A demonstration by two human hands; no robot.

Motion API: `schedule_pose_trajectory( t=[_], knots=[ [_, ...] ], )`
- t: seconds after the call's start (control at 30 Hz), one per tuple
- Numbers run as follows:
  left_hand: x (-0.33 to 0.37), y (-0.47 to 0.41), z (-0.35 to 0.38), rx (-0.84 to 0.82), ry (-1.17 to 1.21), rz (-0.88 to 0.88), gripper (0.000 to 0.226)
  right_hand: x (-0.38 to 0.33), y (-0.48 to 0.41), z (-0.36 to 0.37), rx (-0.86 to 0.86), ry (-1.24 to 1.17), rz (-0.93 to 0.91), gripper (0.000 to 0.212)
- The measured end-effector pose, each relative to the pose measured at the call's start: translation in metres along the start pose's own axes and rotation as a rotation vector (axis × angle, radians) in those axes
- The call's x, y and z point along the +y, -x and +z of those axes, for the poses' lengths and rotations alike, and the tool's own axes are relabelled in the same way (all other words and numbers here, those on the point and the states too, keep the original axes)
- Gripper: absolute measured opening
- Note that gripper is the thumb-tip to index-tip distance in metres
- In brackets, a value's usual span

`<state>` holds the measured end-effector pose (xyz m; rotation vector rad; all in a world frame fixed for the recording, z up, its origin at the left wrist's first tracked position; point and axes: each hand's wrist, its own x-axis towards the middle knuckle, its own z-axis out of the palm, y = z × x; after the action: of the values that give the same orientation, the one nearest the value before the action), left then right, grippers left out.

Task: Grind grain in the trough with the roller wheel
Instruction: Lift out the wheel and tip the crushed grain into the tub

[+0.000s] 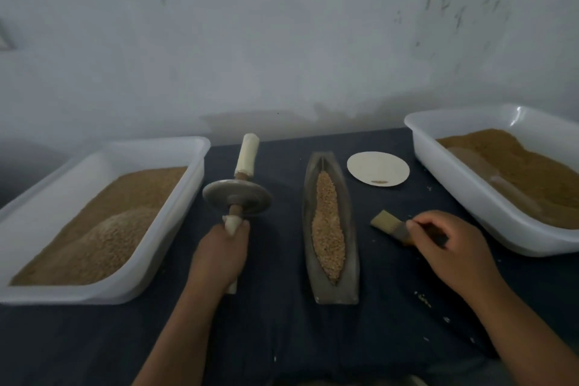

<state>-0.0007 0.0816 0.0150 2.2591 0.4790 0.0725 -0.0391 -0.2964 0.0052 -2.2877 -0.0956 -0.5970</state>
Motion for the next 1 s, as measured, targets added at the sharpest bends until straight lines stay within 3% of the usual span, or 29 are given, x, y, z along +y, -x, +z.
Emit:
schedule_pose_trajectory(
  t=[0.13,0.33,0.47,0.6,0.67,0.73,0.83,0.9,1.0],
  knots=[
    [0.008,0.002,-0.001,0.049,-0.167,-0.002,0.045,-0.004,0.001,0.000,0.014,0.013,-0.003,0.017],
    [0.014,0.003,-0.001,0.028,-0.166,-0.057,0.044,-0.019,-0.001,0.007,-0.067,0.008,0.045,0.006],
    [0.009,0.006,-0.002,0.061,-0.238,-0.039,0.050,-0.057,-0.012,0.027,-0.428,-0.220,0.426,0.033],
    [0.003,0.015,-0.007,0.136,-0.193,0.019,0.063,-0.079,-0.021,0.047,-0.513,-0.214,0.449,0.058],
    [0.003,0.022,-0.012,0.120,-0.202,0.038,0.064,-0.080,-0.025,0.053,-0.518,-0.170,0.458,0.056],
    [0.000,0.034,-0.012,0.208,-0.218,0.128,0.059,-0.076,-0.026,0.058,-0.560,-0.205,0.502,0.044],
    [0.004,0.060,0.003,0.422,-0.115,0.438,0.039,-0.070,-0.024,0.069,-0.535,-0.320,0.555,0.028],
    [0.025,0.062,0.017,0.186,0.164,0.413,0.035,-0.070,-0.023,0.074,-0.470,-0.347,0.545,0.022],
    [0.067,0.048,0.036,-0.423,0.596,0.090,0.057,-0.072,-0.020,0.074,-0.420,-0.345,0.527,0.027]
  ],
)
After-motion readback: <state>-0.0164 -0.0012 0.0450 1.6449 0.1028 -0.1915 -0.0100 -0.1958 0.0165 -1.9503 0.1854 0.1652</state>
